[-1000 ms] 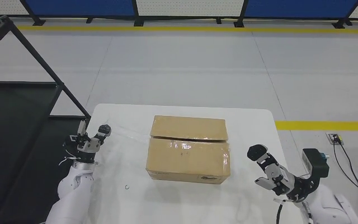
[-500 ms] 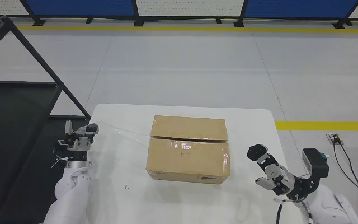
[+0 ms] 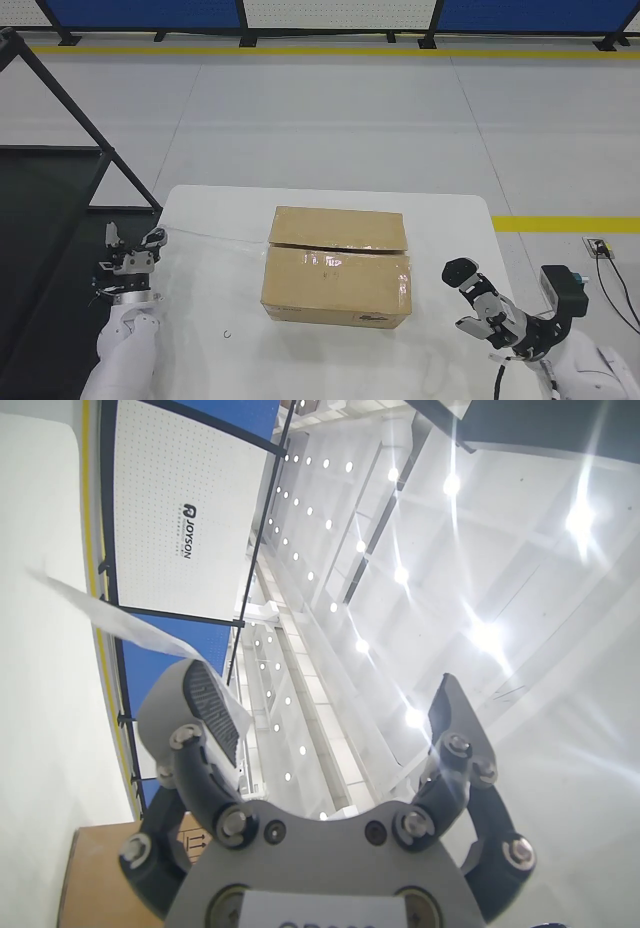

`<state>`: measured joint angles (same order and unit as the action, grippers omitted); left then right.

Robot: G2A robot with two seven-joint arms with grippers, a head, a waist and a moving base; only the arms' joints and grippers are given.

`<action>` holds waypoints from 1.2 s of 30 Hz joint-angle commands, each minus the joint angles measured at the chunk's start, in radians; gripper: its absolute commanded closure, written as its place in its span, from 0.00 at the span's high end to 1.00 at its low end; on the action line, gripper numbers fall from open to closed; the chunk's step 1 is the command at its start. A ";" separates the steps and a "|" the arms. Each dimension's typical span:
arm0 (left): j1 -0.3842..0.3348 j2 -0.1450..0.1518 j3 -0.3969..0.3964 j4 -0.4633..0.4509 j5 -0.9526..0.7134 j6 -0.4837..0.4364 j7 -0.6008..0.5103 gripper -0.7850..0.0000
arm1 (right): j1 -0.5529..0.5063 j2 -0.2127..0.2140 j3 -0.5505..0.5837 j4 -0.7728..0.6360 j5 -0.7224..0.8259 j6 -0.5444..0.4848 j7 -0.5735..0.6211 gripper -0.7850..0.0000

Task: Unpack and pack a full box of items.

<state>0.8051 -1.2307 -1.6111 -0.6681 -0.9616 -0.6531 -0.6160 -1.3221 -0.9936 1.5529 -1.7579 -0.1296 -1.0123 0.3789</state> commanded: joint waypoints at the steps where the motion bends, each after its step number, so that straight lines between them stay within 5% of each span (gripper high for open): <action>1: -0.001 -0.002 -0.001 0.007 -0.004 -0.007 0.002 1.00 | 0.000 0.000 0.000 0.000 0.000 0.000 0.000 1.00; 18: -0.026 -0.017 -0.033 0.095 -0.085 0.019 0.079 1.00 | 0.000 0.000 0.000 0.000 0.000 0.000 0.000 1.00; 36: 0.008 -0.047 -0.037 0.073 -0.063 -0.114 0.313 1.00 | 0.000 0.000 0.000 0.000 0.000 0.000 0.000 1.00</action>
<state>0.8081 -1.2750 -1.6517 -0.5882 -1.0266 -0.7639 -0.3067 -1.3221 -0.9936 1.5529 -1.7579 -0.1296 -1.0123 0.3789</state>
